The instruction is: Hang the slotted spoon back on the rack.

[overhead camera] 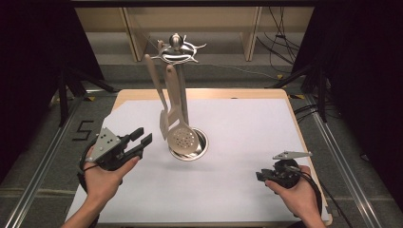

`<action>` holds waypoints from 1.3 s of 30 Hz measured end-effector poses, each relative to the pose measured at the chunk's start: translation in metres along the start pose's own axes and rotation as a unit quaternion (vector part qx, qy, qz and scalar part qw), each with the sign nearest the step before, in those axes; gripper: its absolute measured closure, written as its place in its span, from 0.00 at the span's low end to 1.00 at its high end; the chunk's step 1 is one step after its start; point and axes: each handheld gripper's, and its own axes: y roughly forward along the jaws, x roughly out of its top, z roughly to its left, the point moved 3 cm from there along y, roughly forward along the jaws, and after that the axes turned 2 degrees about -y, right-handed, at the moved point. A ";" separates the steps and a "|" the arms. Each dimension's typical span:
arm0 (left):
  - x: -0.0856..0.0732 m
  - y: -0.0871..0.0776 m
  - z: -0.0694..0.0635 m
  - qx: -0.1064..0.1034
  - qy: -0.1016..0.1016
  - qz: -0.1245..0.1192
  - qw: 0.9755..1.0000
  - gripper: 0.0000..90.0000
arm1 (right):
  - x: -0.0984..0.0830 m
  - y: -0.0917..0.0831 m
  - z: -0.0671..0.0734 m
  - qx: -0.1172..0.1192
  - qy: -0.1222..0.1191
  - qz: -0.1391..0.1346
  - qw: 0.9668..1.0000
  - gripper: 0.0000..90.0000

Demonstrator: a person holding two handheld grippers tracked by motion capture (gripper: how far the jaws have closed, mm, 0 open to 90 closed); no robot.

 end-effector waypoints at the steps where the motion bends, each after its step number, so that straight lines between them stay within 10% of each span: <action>1: -0.002 -0.002 0.002 0.002 -0.002 0.001 1.000 0.67 | 0.000 0.000 0.000 0.000 0.000 0.000 1.000 0.77; 39: -0.050 -0.017 0.031 0.053 -0.031 0.022 0.998 0.65 | -0.001 -0.001 0.000 -0.001 0.015 0.008 1.000 0.75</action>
